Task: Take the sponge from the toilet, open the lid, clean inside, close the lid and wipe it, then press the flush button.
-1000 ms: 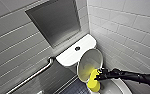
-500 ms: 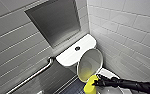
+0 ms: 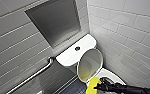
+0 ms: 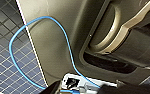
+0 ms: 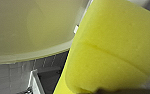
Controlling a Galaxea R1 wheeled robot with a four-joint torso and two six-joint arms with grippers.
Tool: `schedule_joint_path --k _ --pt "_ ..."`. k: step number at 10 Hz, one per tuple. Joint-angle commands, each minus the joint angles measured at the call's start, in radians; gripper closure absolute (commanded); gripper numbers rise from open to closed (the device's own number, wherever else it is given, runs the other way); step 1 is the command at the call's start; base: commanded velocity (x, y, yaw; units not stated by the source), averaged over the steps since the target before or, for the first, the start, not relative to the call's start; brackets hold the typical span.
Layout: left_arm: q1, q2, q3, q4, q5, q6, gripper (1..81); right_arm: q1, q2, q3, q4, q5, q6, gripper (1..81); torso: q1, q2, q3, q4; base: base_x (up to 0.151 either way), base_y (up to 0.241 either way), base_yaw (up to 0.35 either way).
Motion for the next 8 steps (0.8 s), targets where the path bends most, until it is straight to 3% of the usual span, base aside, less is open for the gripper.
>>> schedule_joint_path --k 1,8 --pt "0.022 -0.016 -0.007 -0.001 0.089 0.003 1.0 0.039 -0.082 0.079 -0.023 0.060 0.004 81.1 0.000 0.000 0.000 0.000 0.000 0.000 0.000" --pt "0.022 -0.016 -0.007 0.000 0.089 0.005 1.0 -0.094 -0.288 0.258 -0.099 0.120 0.002 81.1 0.000 0.000 0.000 0.000 0.000 0.000 0.000"
